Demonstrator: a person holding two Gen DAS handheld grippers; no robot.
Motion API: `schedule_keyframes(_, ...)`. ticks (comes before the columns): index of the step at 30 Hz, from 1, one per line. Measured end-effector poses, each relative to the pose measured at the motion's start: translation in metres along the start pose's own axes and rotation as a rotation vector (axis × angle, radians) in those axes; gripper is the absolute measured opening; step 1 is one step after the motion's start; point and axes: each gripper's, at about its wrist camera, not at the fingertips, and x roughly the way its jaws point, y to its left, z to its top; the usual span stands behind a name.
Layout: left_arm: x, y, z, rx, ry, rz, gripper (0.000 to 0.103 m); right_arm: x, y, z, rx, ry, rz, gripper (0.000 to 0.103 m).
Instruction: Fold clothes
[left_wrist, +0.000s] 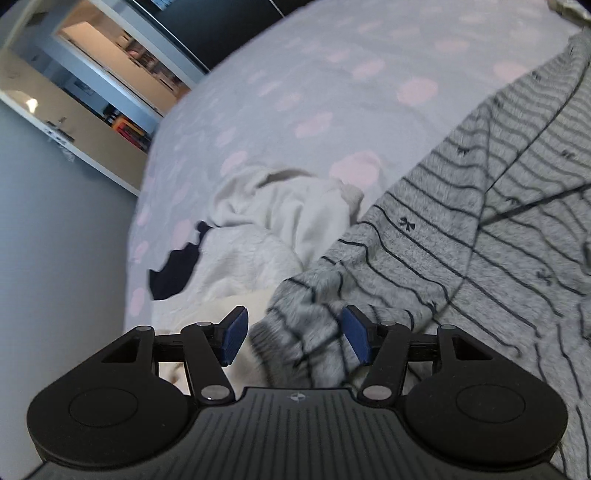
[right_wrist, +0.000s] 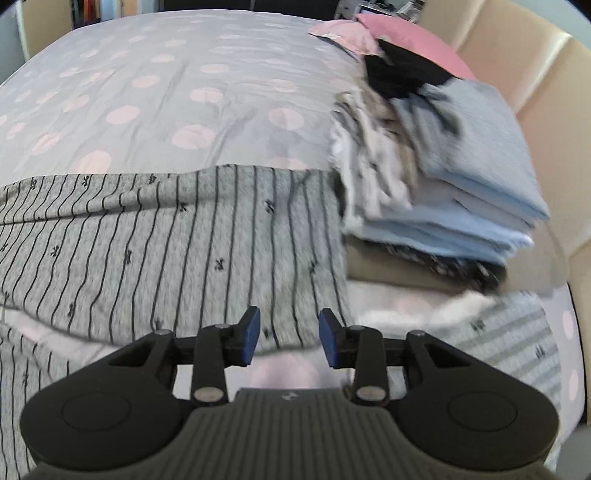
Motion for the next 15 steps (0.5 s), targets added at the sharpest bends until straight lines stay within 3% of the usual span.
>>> schedule_keyframes(1,0.008,-0.001,0.002,0.009,0.013,-0.001,0.049,0.006,0.003,0.005,-0.019,-0.004,0.003,0.039)
schedule_keyframes(3,0.021,-0.001,0.005,0.019,0.033,0.003,0.025,0.018,0.009,0.016,-0.058,-0.012,0.007,0.039)
schedule_keyframes(4,0.026,0.001,0.007,0.016,0.04,-0.005,0.022,0.025,0.011,0.023,-0.088,-0.022,0.003,0.039)
schedule_keyframes(6,0.033,0.006,0.01,-0.012,0.047,-0.022,0.007,0.04,0.016,0.036,-0.148,-0.04,-0.012,0.039)
schedule_keyframes(11,0.048,0.033,0.017,-0.158,0.09,-0.046,0.004,0.081,0.024,0.072,-0.315,-0.078,-0.074,0.037)
schedule_keyframes(15,0.066,0.044,0.015,-0.198,0.122,-0.051,0.004,0.12,0.028,0.091,-0.487,-0.057,-0.133,0.037)
